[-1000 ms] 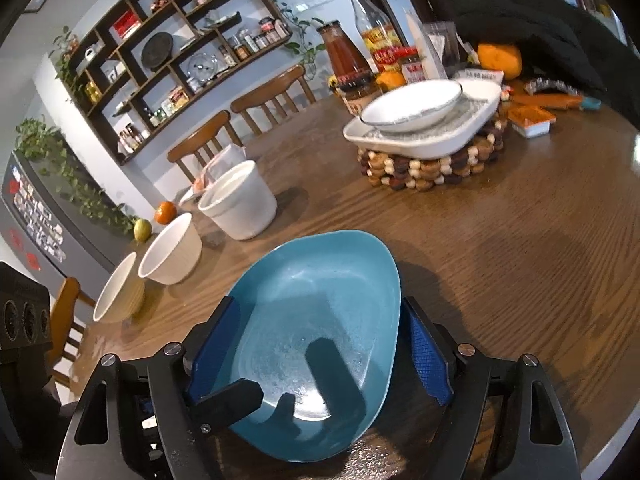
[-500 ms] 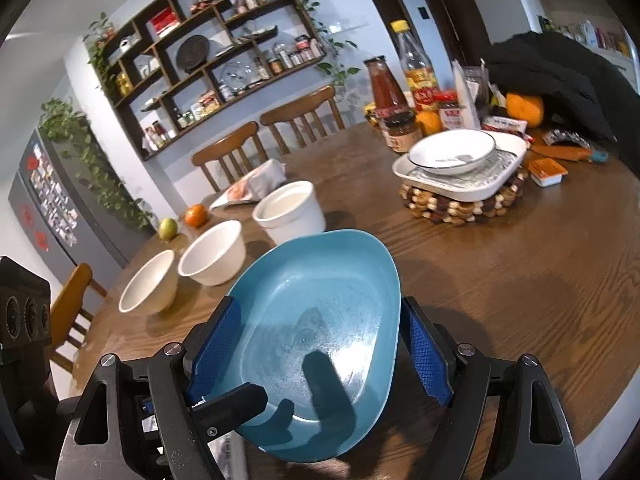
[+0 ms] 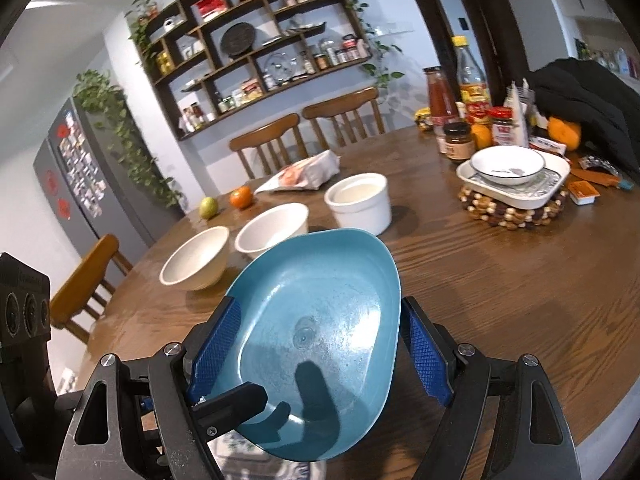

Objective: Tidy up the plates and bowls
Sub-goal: 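Lift the teal dish and carry it toward the plate stack, then lower the teal dish onto the stacked blue-and-white plates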

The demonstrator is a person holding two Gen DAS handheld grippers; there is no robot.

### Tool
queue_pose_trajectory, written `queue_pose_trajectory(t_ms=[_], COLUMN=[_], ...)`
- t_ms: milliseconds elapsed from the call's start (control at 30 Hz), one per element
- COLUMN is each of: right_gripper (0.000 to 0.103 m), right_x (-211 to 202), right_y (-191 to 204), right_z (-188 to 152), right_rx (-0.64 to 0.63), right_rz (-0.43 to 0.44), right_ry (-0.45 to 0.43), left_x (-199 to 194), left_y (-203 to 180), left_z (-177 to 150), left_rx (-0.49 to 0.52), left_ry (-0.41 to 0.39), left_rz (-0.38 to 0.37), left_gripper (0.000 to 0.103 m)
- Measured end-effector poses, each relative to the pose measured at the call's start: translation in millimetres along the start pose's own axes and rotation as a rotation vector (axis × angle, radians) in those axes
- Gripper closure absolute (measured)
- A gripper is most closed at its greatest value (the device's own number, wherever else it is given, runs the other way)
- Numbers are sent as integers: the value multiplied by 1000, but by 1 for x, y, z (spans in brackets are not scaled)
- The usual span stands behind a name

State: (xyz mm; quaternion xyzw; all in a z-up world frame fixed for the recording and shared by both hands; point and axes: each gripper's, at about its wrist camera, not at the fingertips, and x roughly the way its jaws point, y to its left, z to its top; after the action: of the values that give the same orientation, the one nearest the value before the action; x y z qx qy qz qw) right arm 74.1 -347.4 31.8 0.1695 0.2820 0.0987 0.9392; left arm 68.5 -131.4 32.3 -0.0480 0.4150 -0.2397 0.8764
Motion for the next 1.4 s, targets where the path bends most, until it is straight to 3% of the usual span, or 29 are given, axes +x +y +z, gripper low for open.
queue_pose_trajectory(t_ms=[367,767,1400], right_gripper=[21,21,21], right_x=[0,12,22], right_y=[31,48,43], right_z=[-18,-41,-58], right_rx=[-46,-81,-70], right_rz=[51,73,61], right_ry=[28,86,149], left_x=[-23,-23,-19], left_y=[23,41,41], left_z=[-24,-46,-61], left_rx=[-49,-101,-114], left_ry=[-19,34,86], left_rz=[45,69,18], left_gripper=[62,61,60])
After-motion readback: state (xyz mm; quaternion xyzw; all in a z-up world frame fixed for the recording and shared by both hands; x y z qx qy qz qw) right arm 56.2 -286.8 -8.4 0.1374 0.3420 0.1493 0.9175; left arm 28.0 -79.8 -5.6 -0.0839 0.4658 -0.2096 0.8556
